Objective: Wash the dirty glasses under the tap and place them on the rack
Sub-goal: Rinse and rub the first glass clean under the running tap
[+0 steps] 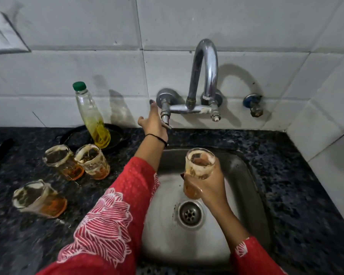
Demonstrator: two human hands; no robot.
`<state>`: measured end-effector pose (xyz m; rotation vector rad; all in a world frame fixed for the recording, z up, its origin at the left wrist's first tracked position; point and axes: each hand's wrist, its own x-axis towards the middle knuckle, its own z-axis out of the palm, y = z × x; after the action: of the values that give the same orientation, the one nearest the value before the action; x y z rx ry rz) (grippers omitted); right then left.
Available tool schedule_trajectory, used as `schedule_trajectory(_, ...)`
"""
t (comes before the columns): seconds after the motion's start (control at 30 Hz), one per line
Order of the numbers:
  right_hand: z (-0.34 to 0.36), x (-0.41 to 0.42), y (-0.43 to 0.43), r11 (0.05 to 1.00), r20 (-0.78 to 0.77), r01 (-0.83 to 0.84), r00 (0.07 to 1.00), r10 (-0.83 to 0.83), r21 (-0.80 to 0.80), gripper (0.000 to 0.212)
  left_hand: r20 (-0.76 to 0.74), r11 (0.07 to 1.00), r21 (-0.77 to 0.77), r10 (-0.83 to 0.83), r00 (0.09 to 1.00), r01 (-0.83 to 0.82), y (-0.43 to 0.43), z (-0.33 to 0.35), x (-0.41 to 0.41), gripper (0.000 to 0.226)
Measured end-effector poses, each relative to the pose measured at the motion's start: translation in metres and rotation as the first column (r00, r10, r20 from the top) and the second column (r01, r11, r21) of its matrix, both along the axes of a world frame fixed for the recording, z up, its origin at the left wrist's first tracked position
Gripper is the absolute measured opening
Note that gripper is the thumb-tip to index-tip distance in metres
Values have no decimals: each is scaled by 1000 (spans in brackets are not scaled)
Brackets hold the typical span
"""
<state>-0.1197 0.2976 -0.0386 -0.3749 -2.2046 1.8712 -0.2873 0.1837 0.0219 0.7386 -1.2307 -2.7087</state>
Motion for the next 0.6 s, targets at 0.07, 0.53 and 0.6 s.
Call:
schedule_trajectory(0.07, 3, 0, -1, 1000, -19, -1, 1000, 1, 1, 66, -48, 994, 82, -75, 996, 78, -2, 0, 11, 69)
schedule_trajectory(0.53, -6, 11, -9, 874, 105, -92, 993, 47, 478, 33, 231, 737, 381, -661, 714, 559, 25, -125, 151, 47)
schedule_trajectory(0.6, -9, 7, -3, 647, 43, -96, 994, 96, 757, 26, 294, 777, 386, -614, 732, 497, 22, -135, 143, 42)
